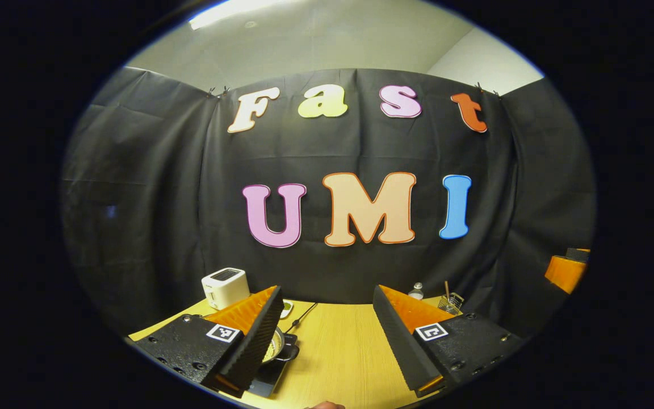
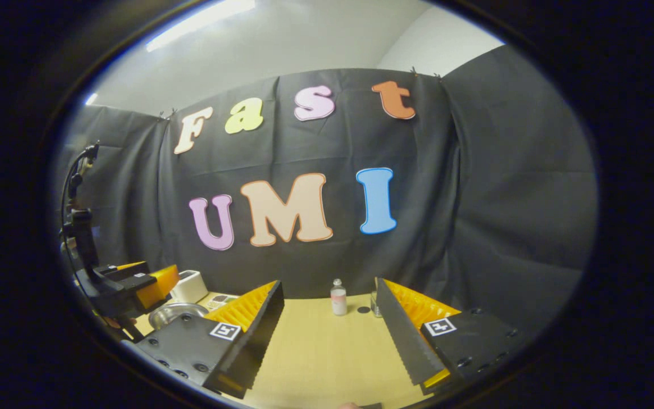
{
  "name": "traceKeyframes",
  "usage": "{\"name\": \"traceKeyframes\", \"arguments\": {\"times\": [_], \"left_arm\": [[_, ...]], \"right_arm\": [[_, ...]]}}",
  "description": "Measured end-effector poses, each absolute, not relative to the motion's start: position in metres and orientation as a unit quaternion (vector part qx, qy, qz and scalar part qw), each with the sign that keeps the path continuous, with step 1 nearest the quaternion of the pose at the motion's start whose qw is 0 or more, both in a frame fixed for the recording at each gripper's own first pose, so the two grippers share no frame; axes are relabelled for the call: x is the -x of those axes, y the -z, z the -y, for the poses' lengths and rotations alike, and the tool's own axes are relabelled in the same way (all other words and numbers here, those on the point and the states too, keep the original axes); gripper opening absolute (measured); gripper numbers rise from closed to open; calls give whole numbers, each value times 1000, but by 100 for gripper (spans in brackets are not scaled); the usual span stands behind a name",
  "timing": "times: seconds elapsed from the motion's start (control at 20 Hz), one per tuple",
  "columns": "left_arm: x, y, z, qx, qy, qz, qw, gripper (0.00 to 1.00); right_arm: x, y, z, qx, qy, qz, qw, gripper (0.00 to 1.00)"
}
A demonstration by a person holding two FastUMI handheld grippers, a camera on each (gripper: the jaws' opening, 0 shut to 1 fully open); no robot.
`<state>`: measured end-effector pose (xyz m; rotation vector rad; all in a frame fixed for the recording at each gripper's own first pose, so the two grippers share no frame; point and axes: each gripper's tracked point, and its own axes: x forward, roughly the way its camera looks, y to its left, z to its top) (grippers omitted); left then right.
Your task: First push the handle of the pot to place it horizontally, then grasp the pot with both hands and set it on the induction cooktop.
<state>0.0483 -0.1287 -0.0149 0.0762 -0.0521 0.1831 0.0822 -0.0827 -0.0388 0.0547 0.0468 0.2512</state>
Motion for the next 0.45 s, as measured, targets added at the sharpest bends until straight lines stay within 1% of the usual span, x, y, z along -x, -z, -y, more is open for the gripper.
{"name": "traceKeyframes", "arguments": {"times": [0.25, 0.45], "left_arm": [[-39, 14, 129, -52, -90, 33, 994, 96], [-36, 11, 145, -53, -68, 49, 995, 97]], "right_arm": [[-71, 39, 83, -41, -126, -24, 991, 93], [-62, 46, 76, -51, -131, -23, 990, 93]]}}
